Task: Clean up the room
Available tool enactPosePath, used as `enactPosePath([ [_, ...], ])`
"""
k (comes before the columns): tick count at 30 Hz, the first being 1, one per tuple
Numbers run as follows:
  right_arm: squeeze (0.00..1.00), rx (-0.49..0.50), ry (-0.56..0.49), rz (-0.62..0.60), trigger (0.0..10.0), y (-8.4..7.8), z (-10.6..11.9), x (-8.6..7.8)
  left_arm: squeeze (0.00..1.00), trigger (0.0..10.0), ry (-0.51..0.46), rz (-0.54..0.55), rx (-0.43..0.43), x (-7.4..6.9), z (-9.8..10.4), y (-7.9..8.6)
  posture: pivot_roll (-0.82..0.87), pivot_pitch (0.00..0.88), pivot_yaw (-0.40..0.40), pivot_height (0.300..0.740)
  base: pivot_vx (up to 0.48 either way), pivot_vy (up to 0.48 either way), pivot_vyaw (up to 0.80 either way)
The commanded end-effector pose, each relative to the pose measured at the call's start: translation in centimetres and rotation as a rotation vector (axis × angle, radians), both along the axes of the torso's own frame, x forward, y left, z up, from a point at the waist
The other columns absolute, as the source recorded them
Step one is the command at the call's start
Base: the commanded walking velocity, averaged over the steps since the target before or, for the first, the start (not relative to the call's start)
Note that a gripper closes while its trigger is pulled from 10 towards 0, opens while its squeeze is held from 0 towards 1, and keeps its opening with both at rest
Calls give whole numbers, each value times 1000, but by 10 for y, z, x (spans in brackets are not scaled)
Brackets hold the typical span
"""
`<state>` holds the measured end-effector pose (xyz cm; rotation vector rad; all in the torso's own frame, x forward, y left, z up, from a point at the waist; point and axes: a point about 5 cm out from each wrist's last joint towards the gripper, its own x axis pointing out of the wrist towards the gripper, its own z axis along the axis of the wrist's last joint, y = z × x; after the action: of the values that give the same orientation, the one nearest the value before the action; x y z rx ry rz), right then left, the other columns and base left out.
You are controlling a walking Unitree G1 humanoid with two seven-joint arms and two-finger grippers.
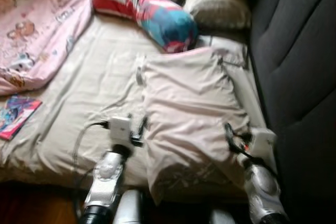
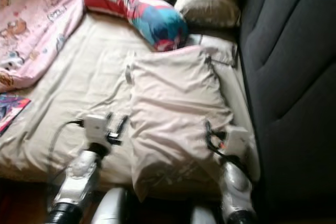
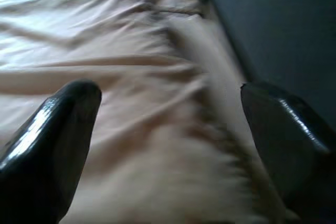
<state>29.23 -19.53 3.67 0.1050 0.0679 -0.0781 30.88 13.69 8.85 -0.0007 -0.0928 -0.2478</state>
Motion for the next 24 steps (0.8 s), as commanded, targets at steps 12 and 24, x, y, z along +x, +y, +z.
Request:
enactPosePath([
  [12,0,17,-14,20,10000,9,3,4,0,10000,7,24,13,-1,-2,11,75,197,-33,641,277,0,0],
  [24,0,12,-7,6,10000,7,5,8,0,10000,1,26,16,0,0,14,78,219,-34,641,303,0,0],
])
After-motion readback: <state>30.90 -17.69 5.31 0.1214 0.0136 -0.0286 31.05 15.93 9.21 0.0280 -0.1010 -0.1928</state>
